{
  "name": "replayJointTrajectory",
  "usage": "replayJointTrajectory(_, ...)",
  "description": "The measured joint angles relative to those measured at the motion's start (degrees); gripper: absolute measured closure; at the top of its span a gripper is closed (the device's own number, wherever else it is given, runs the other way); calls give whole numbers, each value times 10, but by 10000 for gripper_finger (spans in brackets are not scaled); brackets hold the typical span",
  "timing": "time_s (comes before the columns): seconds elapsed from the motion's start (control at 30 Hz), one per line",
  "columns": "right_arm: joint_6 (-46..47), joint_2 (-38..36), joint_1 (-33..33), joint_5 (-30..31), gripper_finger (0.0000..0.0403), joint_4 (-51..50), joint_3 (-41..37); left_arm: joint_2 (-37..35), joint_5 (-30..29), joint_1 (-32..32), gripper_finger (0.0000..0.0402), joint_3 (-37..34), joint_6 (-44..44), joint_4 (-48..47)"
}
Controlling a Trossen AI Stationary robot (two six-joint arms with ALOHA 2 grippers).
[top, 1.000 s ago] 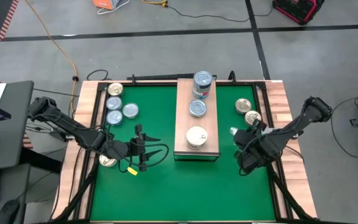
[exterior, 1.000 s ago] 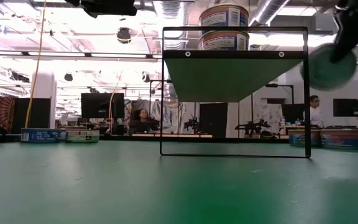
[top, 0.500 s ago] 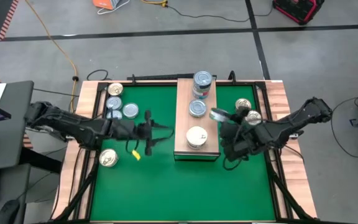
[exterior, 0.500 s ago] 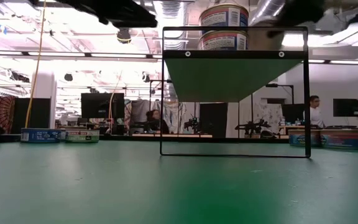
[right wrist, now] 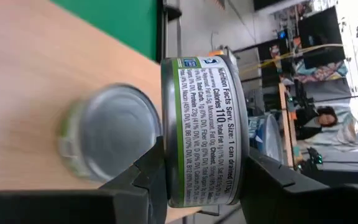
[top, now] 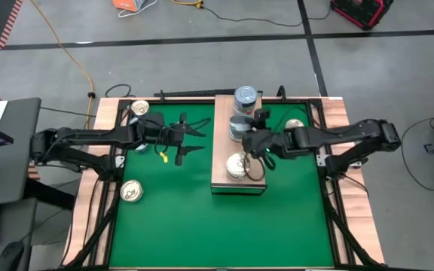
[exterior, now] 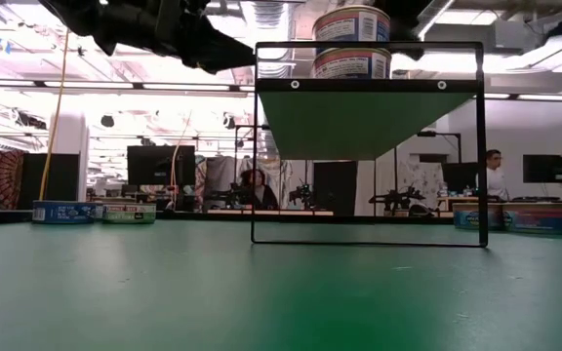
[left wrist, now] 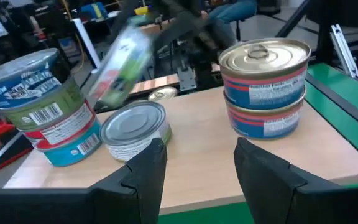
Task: Stack canned seafood by type on shelf
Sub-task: Stack the green tuna can on top of the green tuna can on the shelf
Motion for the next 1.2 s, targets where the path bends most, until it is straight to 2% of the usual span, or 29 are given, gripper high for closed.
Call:
replayJointTrajectory(0.17,-56,35,-37,-17,228,18,0,-1,8,26,222,0,14,10)
replayJointTrajectory(0.33,-116,70,-44,-23,228,41,0,-1,3,50,222,0,16,14)
replayJointTrajectory(0.53,-121,74,-37,-19,228,42,1,-1,-14,75,222,0,15,15)
replayJointTrajectory(0.67,-94,73,-35,-20,224,35,1,-1,-13,77,222,0,16,18)
replayJointTrajectory(0.83,-57,74,-27,-32,195,-5,-1,-1,28,77,222,0,23,19)
replayJointTrajectory(1.0,-34,74,-26,-33,148,-12,-1,-1,30,77,222,1,25,30)
replayJointTrajectory(1.2,-53,74,-8,4,127,-11,0,-1,41,77,222,5,19,11)
